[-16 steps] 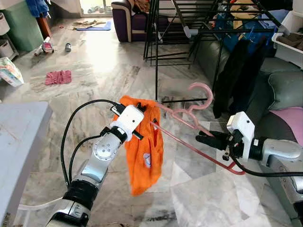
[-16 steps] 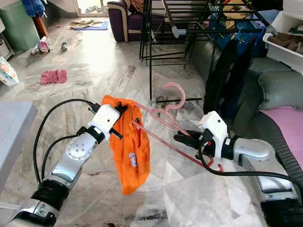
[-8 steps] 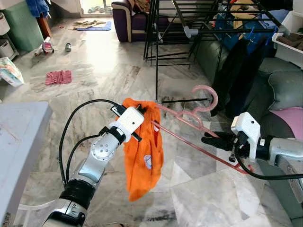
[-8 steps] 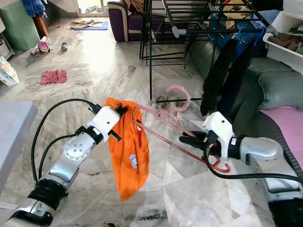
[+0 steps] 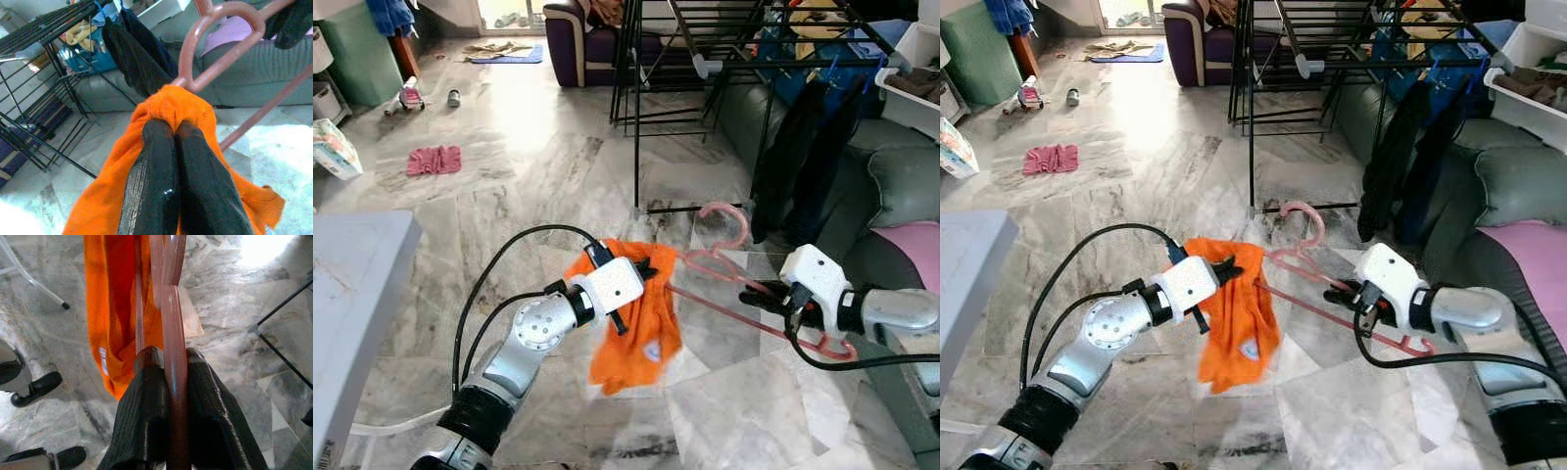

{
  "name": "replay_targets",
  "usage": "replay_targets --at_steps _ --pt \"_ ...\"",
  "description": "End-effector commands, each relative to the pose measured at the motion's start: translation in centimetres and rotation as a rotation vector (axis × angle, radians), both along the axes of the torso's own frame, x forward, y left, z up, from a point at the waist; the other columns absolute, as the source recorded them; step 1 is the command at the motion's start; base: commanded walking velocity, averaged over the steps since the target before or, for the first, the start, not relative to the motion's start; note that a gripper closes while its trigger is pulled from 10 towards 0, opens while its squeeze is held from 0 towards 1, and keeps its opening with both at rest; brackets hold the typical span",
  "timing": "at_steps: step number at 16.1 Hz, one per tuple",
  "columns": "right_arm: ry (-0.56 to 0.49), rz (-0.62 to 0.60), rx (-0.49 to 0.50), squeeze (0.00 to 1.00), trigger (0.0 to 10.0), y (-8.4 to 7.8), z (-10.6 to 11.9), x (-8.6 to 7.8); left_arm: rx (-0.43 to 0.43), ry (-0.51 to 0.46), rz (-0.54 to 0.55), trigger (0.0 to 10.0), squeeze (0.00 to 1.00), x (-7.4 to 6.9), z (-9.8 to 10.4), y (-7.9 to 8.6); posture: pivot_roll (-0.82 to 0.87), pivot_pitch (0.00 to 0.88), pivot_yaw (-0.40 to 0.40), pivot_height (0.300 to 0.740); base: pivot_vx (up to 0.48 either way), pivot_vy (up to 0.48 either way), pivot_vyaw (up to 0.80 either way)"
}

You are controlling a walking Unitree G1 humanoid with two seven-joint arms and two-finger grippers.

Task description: Hang hanger

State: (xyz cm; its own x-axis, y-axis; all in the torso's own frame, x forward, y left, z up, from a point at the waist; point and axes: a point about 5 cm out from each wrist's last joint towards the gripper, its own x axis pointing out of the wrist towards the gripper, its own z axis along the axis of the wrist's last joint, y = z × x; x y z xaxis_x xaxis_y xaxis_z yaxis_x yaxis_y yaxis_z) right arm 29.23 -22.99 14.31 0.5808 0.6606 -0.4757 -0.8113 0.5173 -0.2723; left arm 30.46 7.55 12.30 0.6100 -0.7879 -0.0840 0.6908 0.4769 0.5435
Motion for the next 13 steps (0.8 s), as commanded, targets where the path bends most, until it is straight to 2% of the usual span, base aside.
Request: replay_targets --at_steps 1,6,10,13 --pt "-0.006 0.038 0.013 0.0 10.0 0.4 0.4 -0.2 0.003 -0.043 -0.029 0.0 0.0 -0.1 0.8 -0.3 0.02 0.064 -0.034 0.74 0.0 0.0 0.0" --pt "0.116 0.19 0.068 0.0 10.0 0.9 1.1 -2.6 0.052 -0.095 -0.023 0.0 0.0 0.5 1.2 0.2 0.01 0.065 -0.026 0.74 0.0 0.0 0.0" --pt "0.185 0.247 0.063 0.0 10.0 0.7 0.9 -4.2 0.077 -0.102 -0.117 0.0 0.0 -0.4 0.9 -0.7 0.01 0.069 -0.019 0.74 0.0 0.0 0.0" --pt "0.087 0.161 0.095 0.0 10.0 1.2 0.8 -2.8 0.053 -0.098 -0.178 0.0 0.0 -1.2 1.1 -1.6 0.01 0.071 -0.02 0.74 0.0 0.0 0.0"
